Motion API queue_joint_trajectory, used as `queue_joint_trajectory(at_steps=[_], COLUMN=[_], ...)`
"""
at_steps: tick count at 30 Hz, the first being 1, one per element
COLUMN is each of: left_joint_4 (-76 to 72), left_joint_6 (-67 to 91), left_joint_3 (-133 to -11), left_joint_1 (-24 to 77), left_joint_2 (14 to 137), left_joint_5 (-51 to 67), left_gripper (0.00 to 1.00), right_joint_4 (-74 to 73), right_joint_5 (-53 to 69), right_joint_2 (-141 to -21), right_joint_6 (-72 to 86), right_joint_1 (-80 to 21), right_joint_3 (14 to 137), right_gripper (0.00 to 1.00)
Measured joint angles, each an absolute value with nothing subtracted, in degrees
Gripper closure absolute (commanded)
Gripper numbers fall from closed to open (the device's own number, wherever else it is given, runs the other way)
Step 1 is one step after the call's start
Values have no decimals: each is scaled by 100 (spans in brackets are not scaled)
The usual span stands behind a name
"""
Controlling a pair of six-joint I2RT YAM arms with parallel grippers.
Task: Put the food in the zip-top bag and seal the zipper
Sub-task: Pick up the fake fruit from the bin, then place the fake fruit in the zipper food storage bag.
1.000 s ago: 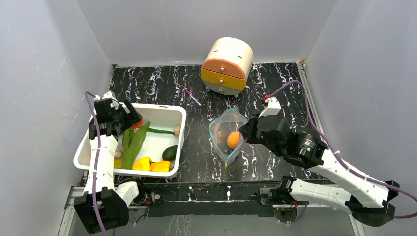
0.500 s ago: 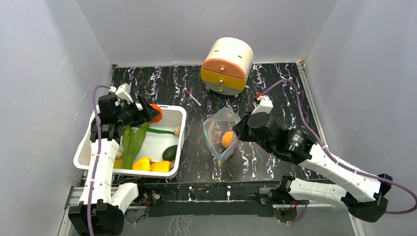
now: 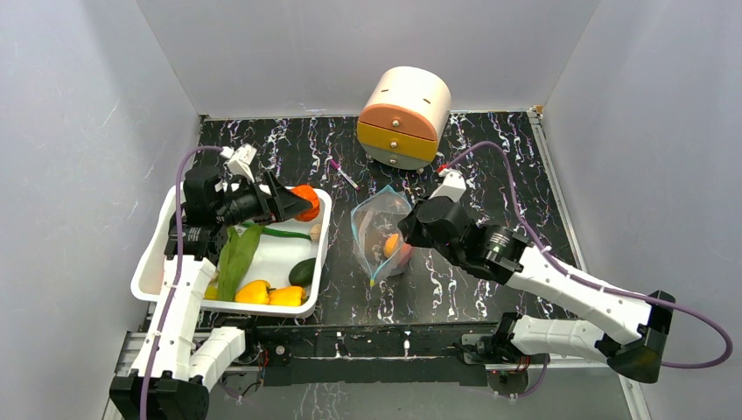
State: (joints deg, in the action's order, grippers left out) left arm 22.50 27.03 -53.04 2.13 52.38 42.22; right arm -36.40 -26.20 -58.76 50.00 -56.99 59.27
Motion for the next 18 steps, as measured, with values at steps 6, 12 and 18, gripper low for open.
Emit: queue_joint_trajectory(at_steps=[6,12,18], left_joint_4=[1525,440,-534], left_joint_6=[3234,4047,4709], left_joint_3=[-5299,-5247,-5083], left_joint_1=[519,989,1640], left_joint_2=[5111,5113,5129], left_joint_5=[4882,5231,5155], left_gripper=[51,50,51], right_joint_4=[-3444,-3251,-3098], right_joint_5=[-2628,-2670,-2596], right_joint_2=[-6187,-6298,-6584], right_joint_6=[5028,5103,5111], right_joint_1=[-5699,-5699,-5699], right_joint_3=[5935,5946,6121], right_gripper=[100,100,100])
